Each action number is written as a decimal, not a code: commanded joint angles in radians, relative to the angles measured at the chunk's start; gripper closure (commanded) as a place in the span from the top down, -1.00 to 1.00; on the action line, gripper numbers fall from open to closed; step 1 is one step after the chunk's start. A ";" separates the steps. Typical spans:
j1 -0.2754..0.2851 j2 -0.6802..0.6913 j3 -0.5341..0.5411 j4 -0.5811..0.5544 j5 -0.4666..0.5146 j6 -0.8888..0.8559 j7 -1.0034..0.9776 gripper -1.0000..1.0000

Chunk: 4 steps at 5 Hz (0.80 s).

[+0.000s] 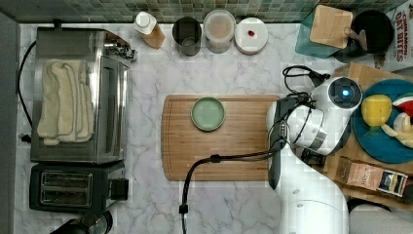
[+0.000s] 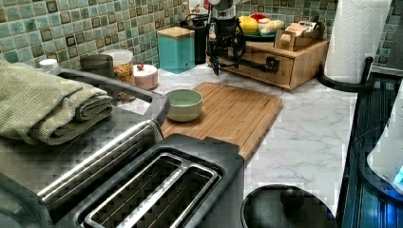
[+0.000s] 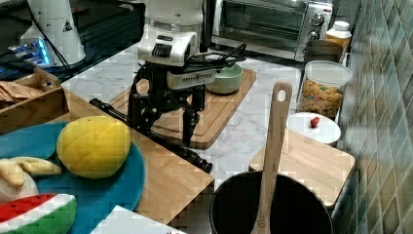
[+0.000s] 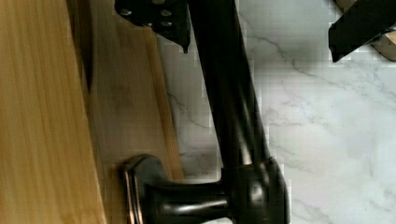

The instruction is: Open the drawer.

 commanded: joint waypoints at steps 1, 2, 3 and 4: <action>0.183 0.008 0.213 -0.124 0.154 0.100 0.200 1.00; 0.223 0.017 0.257 -0.101 0.150 0.113 0.237 1.00; 0.254 0.014 0.288 -0.060 0.154 0.050 0.286 1.00; 0.281 -0.012 0.298 -0.046 0.153 -0.024 0.338 1.00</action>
